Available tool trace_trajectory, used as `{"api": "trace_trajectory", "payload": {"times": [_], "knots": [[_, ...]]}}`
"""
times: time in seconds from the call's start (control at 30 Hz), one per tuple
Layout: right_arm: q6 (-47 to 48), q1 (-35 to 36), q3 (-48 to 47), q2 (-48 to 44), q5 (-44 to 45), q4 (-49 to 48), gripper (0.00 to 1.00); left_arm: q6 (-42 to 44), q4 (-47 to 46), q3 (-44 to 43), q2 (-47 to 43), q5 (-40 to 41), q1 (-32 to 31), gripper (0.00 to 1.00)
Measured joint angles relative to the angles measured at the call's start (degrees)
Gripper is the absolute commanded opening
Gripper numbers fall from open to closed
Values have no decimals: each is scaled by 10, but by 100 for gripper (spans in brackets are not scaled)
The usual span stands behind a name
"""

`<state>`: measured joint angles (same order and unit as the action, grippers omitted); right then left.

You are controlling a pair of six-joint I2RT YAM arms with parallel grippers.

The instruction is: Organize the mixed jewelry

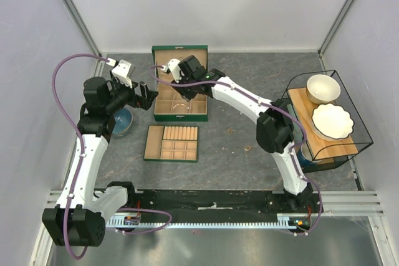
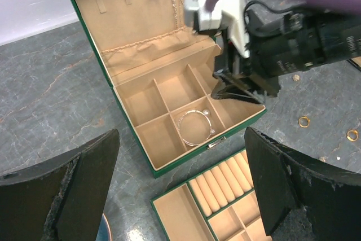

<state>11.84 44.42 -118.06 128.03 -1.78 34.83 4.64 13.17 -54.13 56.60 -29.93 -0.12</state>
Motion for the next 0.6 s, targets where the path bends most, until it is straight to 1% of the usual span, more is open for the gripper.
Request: {"api": "trace_trajectory", "payload": {"times": [0.03, 0.13, 0.23, 0.33, 0.37, 0.43, 0.5, 0.53, 0.6], "knots": [[0, -1, 6, -9, 2, -1, 46, 0, 0, 0, 0, 0, 0, 99], [-5, -7, 35, -45, 4, -4, 52, 0, 0, 0, 0, 0, 0, 99], [-9, -23, 82, -86, -1, -1, 54, 0, 0, 0, -2, -2, 0, 99], [-10, -56, 145, -133, -10, 2, 54, 0, 4, 0, -3, -3, 0, 99], [-10, -66, 165, -147, -11, 3, 58, 1, 5, 0, -4, -4, 0, 99], [-6, -91, 225, -188, -13, 4, 60, 1, 5, 1, -5, -5, 0, 99], [-4, -109, 275, -221, -13, 7, 61, 1, 6, 2, -5, -6, 0, 99], [-3, -115, 301, -238, -13, 9, 58, 1, 6, 2, -5, -7, 0, 98], [-2, -116, 350, -268, -14, 10, 57, 1, 7, 3, -5, -7, 0, 99]]}}
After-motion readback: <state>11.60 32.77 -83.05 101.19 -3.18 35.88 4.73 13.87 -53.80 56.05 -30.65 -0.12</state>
